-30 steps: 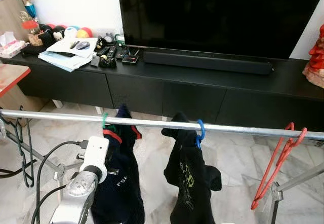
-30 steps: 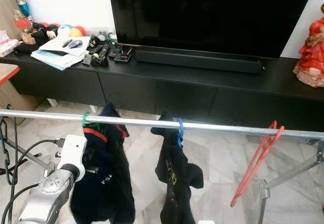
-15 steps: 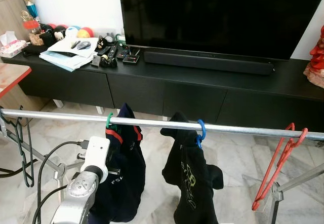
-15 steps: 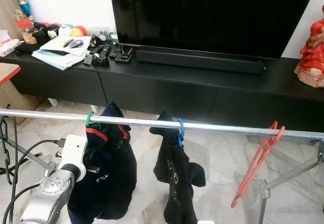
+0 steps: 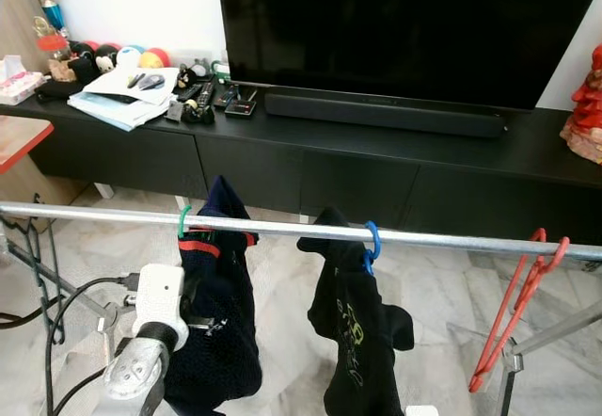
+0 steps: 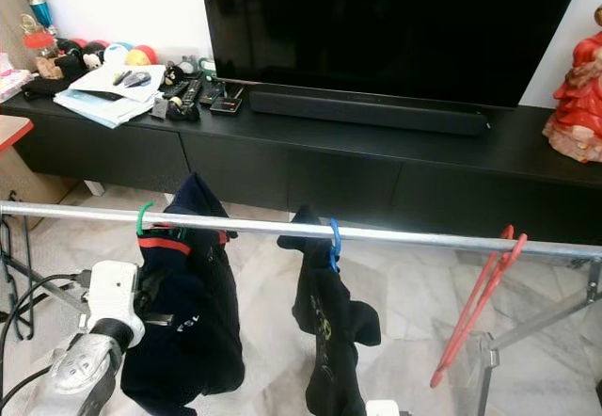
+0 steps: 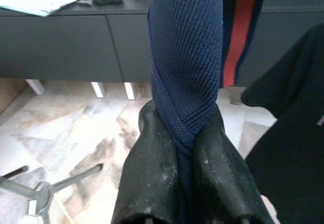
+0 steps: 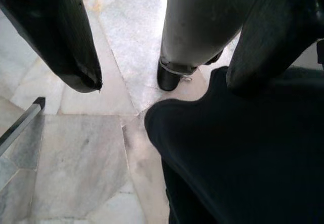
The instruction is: Hang hanger
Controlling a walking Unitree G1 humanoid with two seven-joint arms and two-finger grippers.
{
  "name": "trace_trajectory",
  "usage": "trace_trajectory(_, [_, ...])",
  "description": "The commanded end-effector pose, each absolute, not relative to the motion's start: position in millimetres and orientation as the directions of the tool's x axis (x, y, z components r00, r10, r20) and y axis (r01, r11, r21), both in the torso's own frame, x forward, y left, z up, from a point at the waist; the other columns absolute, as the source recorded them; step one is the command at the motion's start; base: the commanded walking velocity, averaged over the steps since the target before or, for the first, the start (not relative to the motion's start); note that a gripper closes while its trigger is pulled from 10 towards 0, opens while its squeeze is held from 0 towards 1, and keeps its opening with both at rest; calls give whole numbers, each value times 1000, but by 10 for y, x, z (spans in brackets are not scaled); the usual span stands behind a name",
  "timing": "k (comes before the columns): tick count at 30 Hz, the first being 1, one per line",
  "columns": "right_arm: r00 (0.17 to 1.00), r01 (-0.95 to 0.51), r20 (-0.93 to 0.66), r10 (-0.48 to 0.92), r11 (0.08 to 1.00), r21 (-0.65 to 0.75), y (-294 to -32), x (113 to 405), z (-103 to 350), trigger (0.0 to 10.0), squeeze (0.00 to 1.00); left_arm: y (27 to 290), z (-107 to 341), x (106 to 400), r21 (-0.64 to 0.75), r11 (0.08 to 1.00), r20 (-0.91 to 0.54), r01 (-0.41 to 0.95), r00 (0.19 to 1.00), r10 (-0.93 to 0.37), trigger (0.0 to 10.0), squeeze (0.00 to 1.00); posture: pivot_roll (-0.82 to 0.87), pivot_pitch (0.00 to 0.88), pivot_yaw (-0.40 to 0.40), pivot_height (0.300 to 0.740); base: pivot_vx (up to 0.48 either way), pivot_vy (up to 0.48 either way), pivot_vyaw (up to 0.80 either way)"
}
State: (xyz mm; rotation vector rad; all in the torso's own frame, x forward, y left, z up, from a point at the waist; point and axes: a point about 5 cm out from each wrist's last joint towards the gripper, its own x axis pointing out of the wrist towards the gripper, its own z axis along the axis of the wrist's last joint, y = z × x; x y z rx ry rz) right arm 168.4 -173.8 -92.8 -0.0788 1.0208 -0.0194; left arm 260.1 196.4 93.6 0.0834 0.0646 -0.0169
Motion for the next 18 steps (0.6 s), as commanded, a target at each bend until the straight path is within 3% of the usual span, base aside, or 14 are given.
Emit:
trace_trajectory(1, [515, -9, -855, -55, 998, -70, -1741, 1673, -934, 10000, 0, 2028, 1104, 2578, 95, 995, 19, 3, 1000, -5, 0, 0, -27, 62, 11, 740, 0, 0, 0])
trace_trajectory(5, [515, -11, -855, -54, 998, -70, -1742, 1672, -934, 10000, 0, 2043, 1062, 2472, 111, 994, -7, 12, 1000, -11, 0, 0, -25, 61, 12, 740, 0, 0, 0])
trace_trajectory(6, [515, -11, -855, -55, 997, -70, -1743, 1673, -933, 10000, 0, 2041, 1011, 2425, 133, 991, -23, 21, 1000, -18, 4157, 0, -22, 60, 12, 740, 0, 0, 0])
trace_trajectory(7, [516, -11, -855, -55, 997, -70, -1742, 1676, -932, 10000, 0, 2039, 959, 2380, 139, 990, -45, 24, 999, -18, 10000, 0, -24, 62, 11, 740, 0, 0, 0])
trace_trajectory(18, [517, 4, -854, -61, 998, -69, -1745, 1670, -934, 10000, 0, 1959, 935, 2385, 110, 993, -58, 31, 998, -25, 10000, 0, -28, 63, 14, 740, 0, 0, 0])
